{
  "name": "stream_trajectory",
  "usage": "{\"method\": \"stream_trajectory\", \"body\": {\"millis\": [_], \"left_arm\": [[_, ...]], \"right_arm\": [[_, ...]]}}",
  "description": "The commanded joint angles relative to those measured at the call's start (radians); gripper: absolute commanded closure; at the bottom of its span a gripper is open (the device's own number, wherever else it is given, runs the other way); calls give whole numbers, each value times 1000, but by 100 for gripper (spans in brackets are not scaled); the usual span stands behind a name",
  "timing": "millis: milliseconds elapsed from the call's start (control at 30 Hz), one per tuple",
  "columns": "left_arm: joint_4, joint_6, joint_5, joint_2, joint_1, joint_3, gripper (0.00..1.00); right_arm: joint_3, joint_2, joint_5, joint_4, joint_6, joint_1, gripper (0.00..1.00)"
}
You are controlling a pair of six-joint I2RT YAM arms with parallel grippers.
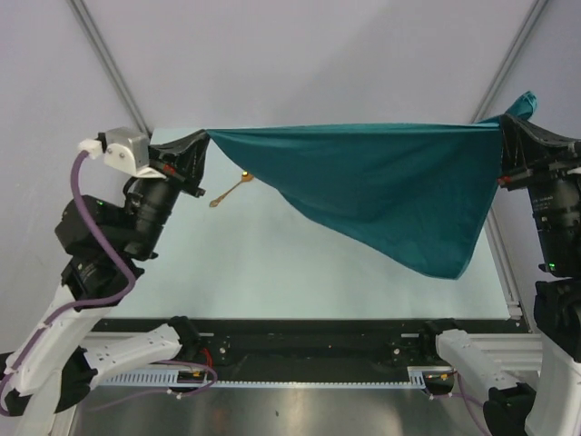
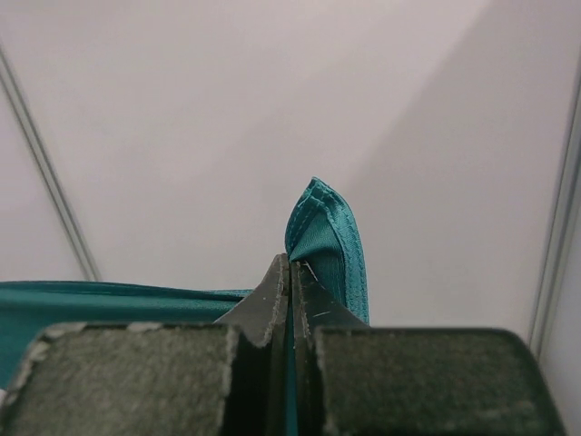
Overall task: Fold the napkin, place the utensils inside, and roll it up
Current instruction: Flatten the napkin out
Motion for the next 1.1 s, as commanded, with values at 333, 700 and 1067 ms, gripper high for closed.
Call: {"method": "stream_trajectory", "body": {"millis": [333,700,1067], "left_arm": [[29,-65,311,388,471,-2,100],[-101,-175,459,1358,589,689,25],[-92,-189,386,1072,579,411,0]], "right_arm": [[-295,364,195,285,-49,-60,100],[214,1307,0,323,32,-190,31],[41,1160,-90,168,92,-209,0]]}}
